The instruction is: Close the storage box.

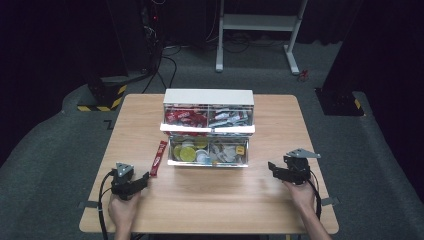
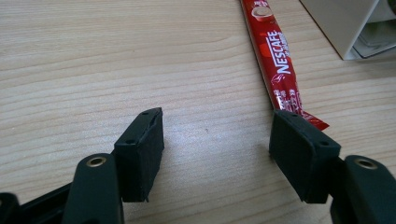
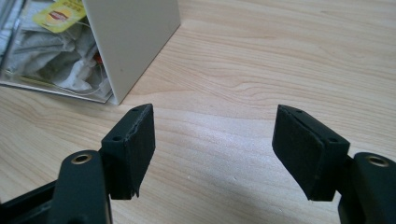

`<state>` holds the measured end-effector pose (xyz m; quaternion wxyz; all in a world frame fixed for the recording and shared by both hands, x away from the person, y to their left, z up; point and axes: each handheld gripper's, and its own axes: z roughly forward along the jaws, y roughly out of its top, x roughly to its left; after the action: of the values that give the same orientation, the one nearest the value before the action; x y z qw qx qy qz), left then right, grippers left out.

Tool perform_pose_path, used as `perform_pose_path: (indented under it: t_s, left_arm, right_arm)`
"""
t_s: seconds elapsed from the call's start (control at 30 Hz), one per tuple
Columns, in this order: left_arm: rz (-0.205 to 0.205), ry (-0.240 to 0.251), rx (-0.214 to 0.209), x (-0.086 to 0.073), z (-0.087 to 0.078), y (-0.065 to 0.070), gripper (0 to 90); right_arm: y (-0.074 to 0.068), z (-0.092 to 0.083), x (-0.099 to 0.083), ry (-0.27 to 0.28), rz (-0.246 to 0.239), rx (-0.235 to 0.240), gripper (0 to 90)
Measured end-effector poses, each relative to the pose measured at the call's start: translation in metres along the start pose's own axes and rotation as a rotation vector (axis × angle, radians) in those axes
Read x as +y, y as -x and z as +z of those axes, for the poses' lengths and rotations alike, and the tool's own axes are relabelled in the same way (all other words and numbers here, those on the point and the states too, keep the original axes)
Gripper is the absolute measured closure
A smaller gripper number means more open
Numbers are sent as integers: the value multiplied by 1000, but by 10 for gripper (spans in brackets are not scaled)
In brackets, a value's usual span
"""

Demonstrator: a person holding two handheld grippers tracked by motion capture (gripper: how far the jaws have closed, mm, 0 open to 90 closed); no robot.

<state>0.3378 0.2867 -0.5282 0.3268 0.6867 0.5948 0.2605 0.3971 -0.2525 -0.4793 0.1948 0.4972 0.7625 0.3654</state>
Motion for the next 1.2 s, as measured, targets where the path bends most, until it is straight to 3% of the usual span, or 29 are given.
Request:
perform_pose_path:
  t_s: [0.67, 1.2]
  left_arm:
    - [5, -3, -2, 0, 0, 0, 352]
    - [4, -3, -4, 0, 0, 0, 348]
  right_arm:
    - [9, 35, -10, -52, 17, -39, 313]
    - [9, 46, -14, -44, 26, -63, 317]
